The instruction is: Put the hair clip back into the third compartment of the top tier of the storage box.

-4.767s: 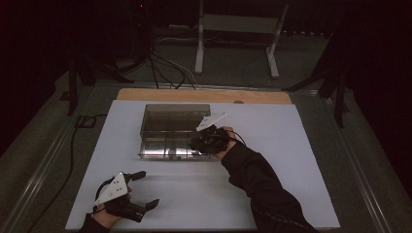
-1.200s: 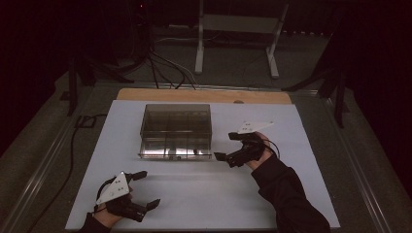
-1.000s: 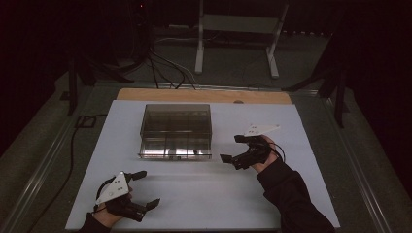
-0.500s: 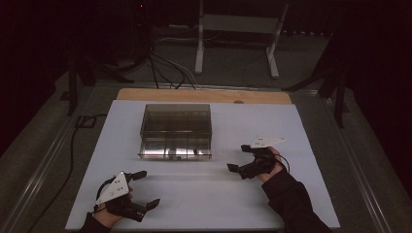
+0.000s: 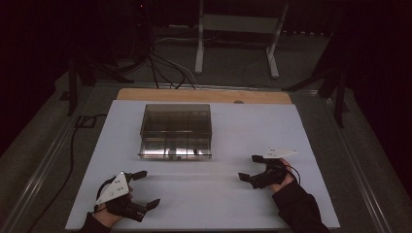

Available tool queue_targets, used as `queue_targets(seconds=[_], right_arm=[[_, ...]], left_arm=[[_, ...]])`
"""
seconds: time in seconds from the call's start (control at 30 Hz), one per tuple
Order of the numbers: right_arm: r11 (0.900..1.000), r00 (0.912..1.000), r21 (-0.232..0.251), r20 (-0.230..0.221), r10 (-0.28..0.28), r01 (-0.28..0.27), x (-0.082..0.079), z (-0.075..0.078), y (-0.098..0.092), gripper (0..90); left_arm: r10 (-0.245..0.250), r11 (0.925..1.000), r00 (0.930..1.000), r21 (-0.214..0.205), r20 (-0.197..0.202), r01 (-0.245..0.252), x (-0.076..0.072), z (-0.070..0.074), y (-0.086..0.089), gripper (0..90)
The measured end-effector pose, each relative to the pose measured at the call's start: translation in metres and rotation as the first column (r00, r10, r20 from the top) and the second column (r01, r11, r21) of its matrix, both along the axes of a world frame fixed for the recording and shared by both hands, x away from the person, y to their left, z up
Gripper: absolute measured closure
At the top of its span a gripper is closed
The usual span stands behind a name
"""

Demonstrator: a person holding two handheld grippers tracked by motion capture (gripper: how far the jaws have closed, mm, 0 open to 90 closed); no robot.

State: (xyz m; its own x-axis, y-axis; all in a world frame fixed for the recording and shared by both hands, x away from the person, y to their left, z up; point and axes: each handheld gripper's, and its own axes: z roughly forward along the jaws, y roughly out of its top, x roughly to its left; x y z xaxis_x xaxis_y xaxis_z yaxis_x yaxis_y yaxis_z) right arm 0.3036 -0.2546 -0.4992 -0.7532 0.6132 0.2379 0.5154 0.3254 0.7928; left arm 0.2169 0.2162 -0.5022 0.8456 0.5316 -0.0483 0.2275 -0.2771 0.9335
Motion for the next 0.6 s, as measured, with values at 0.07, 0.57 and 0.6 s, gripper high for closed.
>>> queue_targets(seconds=[0.07,0.57,0.6], right_arm=[[1.0000,1.0000,-0.003,-0.003,-0.005,0.005,-0.002,-0.001,-0.002,0.9],[0.9949,0.9953,-0.029,0.006,-0.097,0.097,-0.033,-0.010,-0.038,1.0],[0.9940,0.9943,-0.026,0.007,-0.106,0.106,-0.034,-0.010,-0.040,0.9]], left_arm=[[-0.001,1.0000,1.0000,0.002,-0.001,0.001,0.000,0.000,0.000,0.6],[-0.003,1.0000,1.0000,-0.001,-0.001,0.003,0.000,0.000,0.000,0.6],[-0.003,1.0000,1.0000,-0.001,-0.001,0.003,0.000,0.000,0.000,0.6]])
